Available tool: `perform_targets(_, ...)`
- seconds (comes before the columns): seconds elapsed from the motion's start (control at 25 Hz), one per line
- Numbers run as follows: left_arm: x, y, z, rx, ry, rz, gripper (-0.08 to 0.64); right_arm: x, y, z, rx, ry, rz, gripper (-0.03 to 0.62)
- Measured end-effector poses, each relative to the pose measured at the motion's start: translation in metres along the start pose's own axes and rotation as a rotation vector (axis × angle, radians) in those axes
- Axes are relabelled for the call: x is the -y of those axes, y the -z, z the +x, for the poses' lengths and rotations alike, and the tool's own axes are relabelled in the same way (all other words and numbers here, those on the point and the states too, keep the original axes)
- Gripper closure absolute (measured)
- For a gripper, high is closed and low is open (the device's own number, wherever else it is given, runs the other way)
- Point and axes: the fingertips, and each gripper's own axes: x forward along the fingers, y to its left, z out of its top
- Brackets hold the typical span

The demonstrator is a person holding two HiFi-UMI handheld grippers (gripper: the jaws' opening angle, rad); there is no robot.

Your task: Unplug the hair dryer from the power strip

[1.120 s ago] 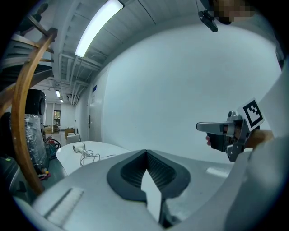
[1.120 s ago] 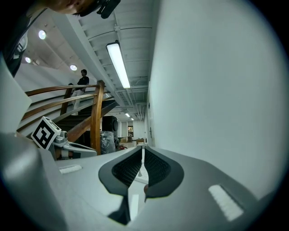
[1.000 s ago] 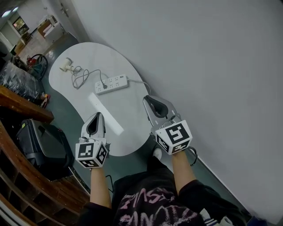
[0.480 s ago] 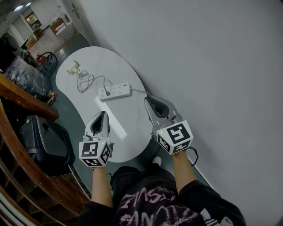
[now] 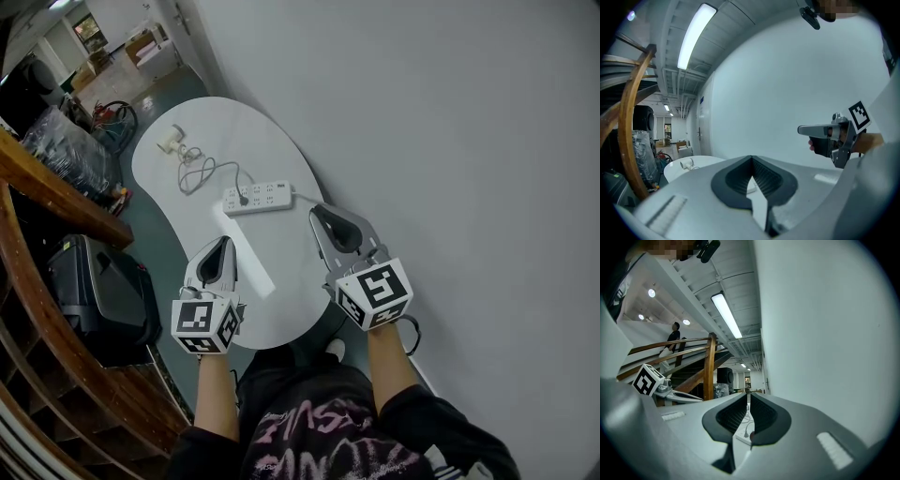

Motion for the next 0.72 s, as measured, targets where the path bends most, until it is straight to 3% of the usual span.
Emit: perform_targets(0.72,-0.033,0.009,0.029,-0.001,0.035,-0.038,0.56,0.001,0.011,0.037,-0.039,0.031,-0.013,0.561)
